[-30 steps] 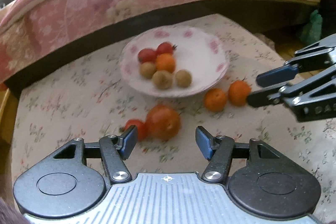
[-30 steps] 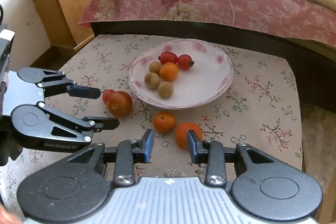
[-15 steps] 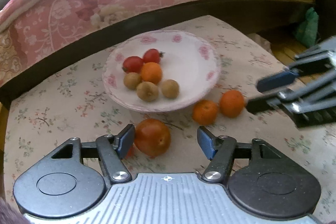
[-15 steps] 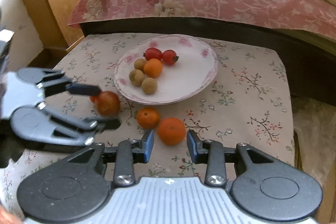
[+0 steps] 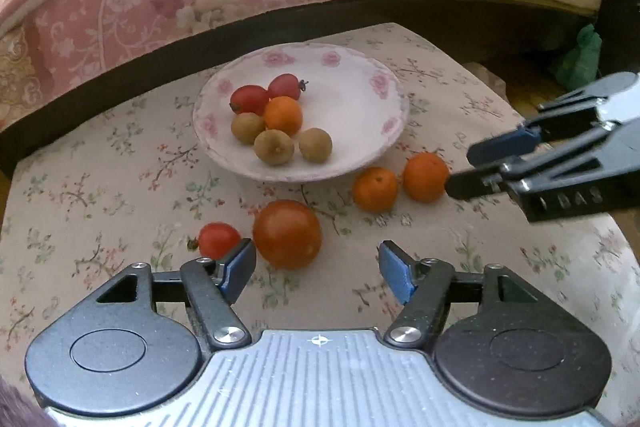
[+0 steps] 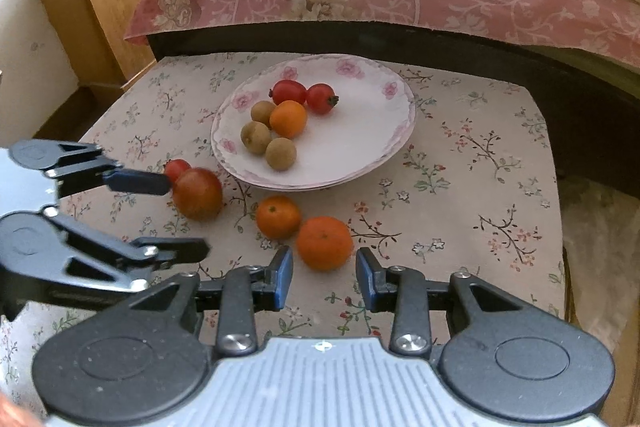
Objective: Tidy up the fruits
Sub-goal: 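Withdraw both grippers from the plate toward the large red fruit and oranges, then grasp the large red fruit with the left gripper while the right gripper grasps a small orange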
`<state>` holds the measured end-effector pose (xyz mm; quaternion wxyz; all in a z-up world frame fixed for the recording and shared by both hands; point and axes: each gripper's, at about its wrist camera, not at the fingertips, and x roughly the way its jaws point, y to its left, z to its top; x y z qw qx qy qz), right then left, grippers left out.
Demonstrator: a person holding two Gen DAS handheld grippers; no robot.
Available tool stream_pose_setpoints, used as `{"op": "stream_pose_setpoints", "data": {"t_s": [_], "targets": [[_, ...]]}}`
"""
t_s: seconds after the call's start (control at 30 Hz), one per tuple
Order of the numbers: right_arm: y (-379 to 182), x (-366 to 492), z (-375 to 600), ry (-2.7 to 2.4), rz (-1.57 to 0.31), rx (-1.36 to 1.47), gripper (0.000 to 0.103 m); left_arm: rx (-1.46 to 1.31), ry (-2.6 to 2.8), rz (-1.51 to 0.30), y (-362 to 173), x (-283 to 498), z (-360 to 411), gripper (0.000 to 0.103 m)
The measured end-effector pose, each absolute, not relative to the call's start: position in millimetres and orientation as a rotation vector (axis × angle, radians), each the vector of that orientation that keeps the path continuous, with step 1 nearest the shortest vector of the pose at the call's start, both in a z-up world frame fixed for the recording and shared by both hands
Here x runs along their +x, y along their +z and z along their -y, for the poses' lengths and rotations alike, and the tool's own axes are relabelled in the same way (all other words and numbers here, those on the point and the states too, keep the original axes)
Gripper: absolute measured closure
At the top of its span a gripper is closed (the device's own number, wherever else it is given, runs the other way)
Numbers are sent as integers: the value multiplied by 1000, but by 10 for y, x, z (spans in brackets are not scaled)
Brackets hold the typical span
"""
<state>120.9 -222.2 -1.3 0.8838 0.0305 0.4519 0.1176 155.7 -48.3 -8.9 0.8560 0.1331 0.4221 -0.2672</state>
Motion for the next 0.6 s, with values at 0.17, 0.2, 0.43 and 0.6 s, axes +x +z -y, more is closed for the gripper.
{"op": "stream_pose_setpoints", "data": {"t_s": [0.17, 0.2, 0.43, 0.6], "targets": [[-20, 1221, 2235, 246, -940, 70, 67, 282, -530, -861, -145, 1669, 557, 24], [-28, 1221, 2247, 244, -942, 73, 67, 276, -522, -860, -148, 1686, 553, 24], [-61, 1236, 2300, 232, -953, 86, 67, 302, -493, -837, -193, 1740, 592, 30], [-53, 1248, 2285, 236, -948, 83, 67, 340, -453, -824, -182, 1763, 585, 50]]}}
